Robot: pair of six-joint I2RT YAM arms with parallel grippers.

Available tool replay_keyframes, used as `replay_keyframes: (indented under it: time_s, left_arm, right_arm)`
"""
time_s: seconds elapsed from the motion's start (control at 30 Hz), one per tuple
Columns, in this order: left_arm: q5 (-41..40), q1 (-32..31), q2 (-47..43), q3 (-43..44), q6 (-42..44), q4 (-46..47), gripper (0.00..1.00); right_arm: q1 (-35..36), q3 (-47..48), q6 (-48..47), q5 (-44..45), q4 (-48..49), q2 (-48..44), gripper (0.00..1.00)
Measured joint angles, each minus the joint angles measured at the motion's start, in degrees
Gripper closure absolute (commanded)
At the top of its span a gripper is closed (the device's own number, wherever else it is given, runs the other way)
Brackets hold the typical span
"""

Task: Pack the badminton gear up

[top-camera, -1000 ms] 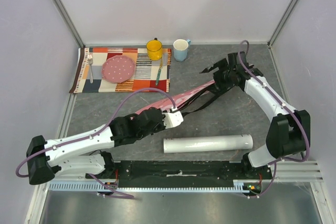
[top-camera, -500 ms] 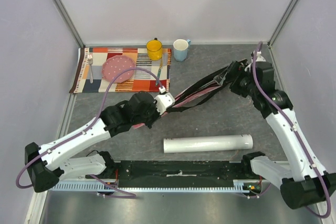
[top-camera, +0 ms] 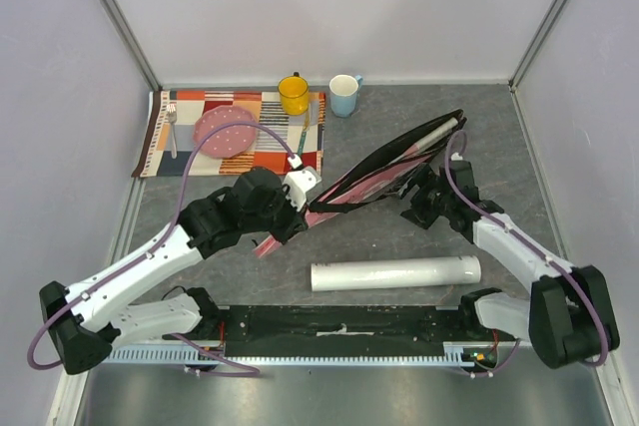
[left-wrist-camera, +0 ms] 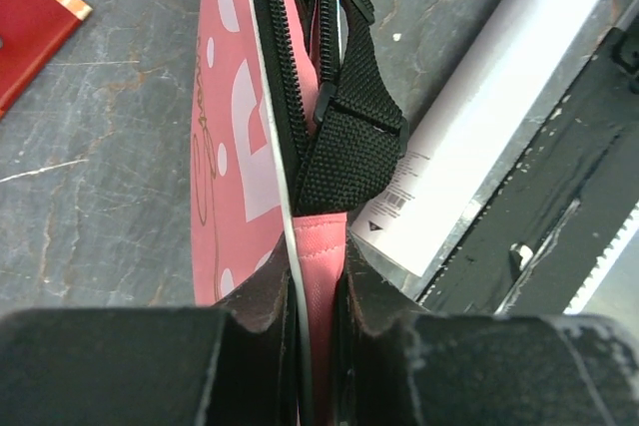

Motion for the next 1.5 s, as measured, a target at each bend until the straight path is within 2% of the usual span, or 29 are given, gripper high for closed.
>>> replay_keyframes:
  time_s: [0.03, 0.07, 0.17, 0.23, 0.27, 0.3, 0.33, 0.4, 0.53, 0.67, 0.83, 1.03, 1.1, 1.13, 1.17, 1.23, 1.3, 1.33, 1.37, 1.5]
  left_arm:
    - [0.5, 0.0, -0.2, 0.0, -0.5, 0.0, 0.98]
    - [1.1, 0.1, -0.2, 0.0, -0.9, 0.0, 0.98]
    - [2.1, 0.1, -0.6, 0.0, -1.9, 0.1, 0.98]
    - [2.7, 0.1, -1.0, -0.1, -2.5, 0.2, 0.98]
    - [2.8, 0.2, -1.2, -0.4, -2.7, 0.3, 0.98]
    - [2.9, 0.2, -1.4, -0.6, -2.8, 0.5, 0.98]
    - [3.1, 0.4, -1.7, -1.0, -2.8, 0.9, 0.98]
    - [3.6, 0.9, -2.2, -1.8, -3.2, 1.8, 0.98]
    - [4.1, 1.9, -2.8, -2.7, -4.2, 3.2, 0.98]
    - [4.1, 2.2, -2.5, -2.7, -5.0, 3.6, 0.98]
    - [4.3, 2.3, -2.4, -2.7, -5.2, 3.7, 0.98]
    - [6.1, 2.6, -1.6, -2.3, -5.0, 3.9, 0.98]
    - [6.2, 2.8, -1.6, -2.3, -5.0, 4.0, 0.98]
    - [6.3, 2.9, -1.6, -2.2, -5.0, 4.0, 0.98]
    - [6.4, 3.0, -1.5, -2.1, -5.0, 3.9, 0.98]
    - [7.1, 3.1, -1.5, -2.0, -5.0, 3.7, 0.98]
    - [7.4, 3.1, -1.5, -2.0, -5.0, 3.5, 0.98]
    - [7.5, 3.1, -1.4, -1.9, -5.1, 3.5, 0.98]
    - [7.5, 3.2, -1.4, -1.9, -5.1, 3.6, 0.98]
    - [7.6, 3.1, -1.3, -1.9, -5.1, 3.5, 0.98]
  right_arm:
    - [0.7, 0.0, 0.9, -0.2, 1.9, 1.6, 0.2]
    - [1.5, 0.0, 2.1, -0.3, 3.8, 3.0, 0.32]
    - [3.3, 0.0, 5.2, -0.5, 9.8, 7.1, 0.58]
    - [3.9, 0.2, 6.6, -0.9, 12.5, 9.6, 0.69]
    - [4.0, 0.5, 7.0, -0.9, 12.8, 10.6, 0.83]
    - [4.0, 0.7, 7.1, -0.9, 12.8, 11.1, 0.91]
    - [4.0, 0.8, 7.1, -0.7, 12.5, 11.2, 0.97]
    - [4.0, 1.2, 6.5, 0.1, 11.4, 10.3, 1.0]
    - [4.3, 7.0, 2.0, 4.5, 2.6, 4.6, 1.0]
    - [4.3, 22.7, -4.9, 8.8, -4.6, 2.9, 1.0]
    - [4.2, 39.3, -10.9, 11.8, -7.4, 9.0, 1.0]
    - [6.1, 50.1, -16.5, 12.4, -10.9, 20.5, 0.97]
    - [6.3, 53.4, -18.0, 11.5, -12.0, 23.9, 0.68]
    - [6.5, 55.5, -18.5, 11.0, -12.8, 25.9, 0.62]
    - [6.6, 57.3, -19.1, 10.5, -12.9, 28.1, 0.51]
    - [6.4, 63.0, -20.9, 8.9, -15.9, 33.6, 0.39]
    - [6.2, 71.3, -23.5, 7.1, -20.7, 40.3, 0.33]
    - [6.0, 77.5, -26.2, 6.3, -25.0, 44.8, 0.26]
    - [6.1, 80.1, -27.8, 6.7, -26.9, 46.9, 0.23]
    - [5.5, 79.7, -34.2, 10.5, -33.5, 46.9, 0.18]
